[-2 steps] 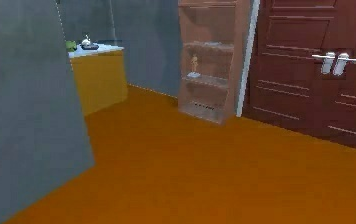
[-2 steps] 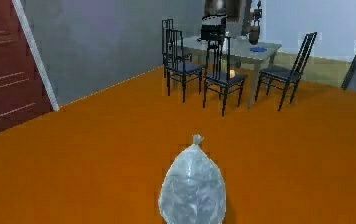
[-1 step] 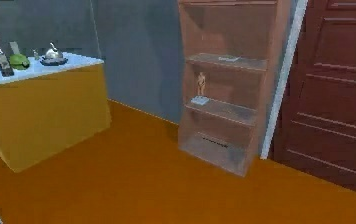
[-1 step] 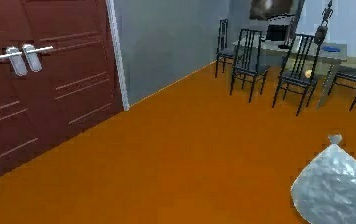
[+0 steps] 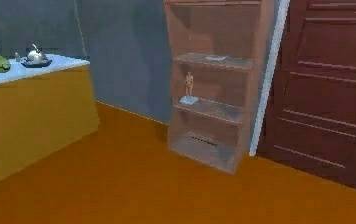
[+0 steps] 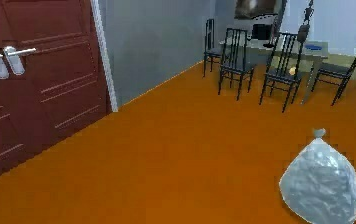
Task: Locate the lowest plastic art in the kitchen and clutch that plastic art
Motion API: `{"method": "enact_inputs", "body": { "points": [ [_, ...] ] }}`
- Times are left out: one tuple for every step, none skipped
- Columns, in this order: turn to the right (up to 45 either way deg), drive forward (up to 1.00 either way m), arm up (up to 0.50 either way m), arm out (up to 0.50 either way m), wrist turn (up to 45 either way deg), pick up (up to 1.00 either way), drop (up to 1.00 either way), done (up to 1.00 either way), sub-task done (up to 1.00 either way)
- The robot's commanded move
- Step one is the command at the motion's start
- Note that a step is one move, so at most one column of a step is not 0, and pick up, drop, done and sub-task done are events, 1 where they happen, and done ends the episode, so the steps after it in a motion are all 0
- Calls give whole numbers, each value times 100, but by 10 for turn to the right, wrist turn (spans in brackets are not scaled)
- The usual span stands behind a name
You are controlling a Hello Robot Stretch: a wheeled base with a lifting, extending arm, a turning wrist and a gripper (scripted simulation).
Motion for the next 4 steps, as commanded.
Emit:
{"method": "enact_inputs", "body": {
  "points": [
    [0,100,0,0,0,0,0,0,0],
    [0,20,0,0,0,0,0,0,0],
    [-450,0,0,0,0,0,0,0,0],
    [-330,0,0,0,0,0,0,0,0]
  ]
}}
